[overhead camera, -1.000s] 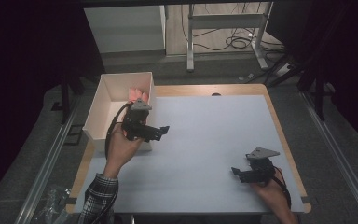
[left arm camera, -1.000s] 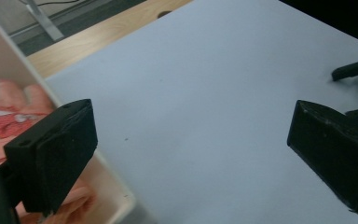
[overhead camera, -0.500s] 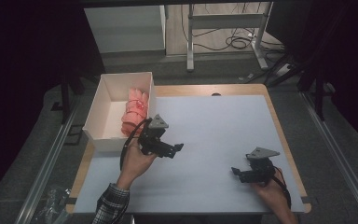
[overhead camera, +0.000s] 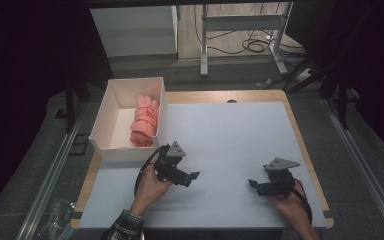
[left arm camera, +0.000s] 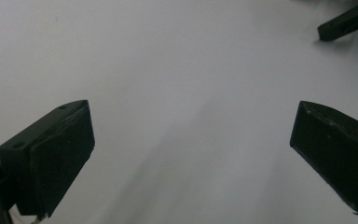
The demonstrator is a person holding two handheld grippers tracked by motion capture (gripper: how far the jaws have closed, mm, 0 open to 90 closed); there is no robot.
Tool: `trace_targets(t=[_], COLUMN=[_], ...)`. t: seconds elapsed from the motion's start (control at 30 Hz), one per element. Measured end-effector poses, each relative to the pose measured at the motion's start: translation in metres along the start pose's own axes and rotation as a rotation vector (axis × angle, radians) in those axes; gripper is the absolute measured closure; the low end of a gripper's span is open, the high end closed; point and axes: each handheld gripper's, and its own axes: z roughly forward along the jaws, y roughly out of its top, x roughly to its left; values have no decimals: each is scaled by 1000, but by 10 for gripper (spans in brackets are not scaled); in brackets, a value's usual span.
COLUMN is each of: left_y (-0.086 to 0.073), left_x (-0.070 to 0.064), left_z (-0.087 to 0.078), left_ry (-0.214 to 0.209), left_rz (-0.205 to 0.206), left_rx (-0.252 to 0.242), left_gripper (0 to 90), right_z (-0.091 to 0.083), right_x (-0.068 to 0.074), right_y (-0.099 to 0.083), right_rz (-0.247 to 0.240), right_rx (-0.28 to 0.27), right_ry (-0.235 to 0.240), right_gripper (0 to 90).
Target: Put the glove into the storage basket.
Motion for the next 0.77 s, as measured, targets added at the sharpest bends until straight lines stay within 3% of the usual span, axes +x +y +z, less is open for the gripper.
trace_targets(t=[0.17, 0.37, 0.77], left_y=[-18, -33, -32], left_x=[0, 1, -2], left_z=[14, 25, 29], left_ry=[-2, -4, 26], left_rz=[10, -6, 10], left_rx=[23, 44, 82], left_gripper=[1, 0, 0], right_z=[0, 0, 0], right_x=[0, 0, 0], right_y=[0, 0, 0], right_rz=[0, 0, 1], right_rx=[0, 0, 1], right_ry=[0, 0, 1], right_gripper=[178, 178, 178])
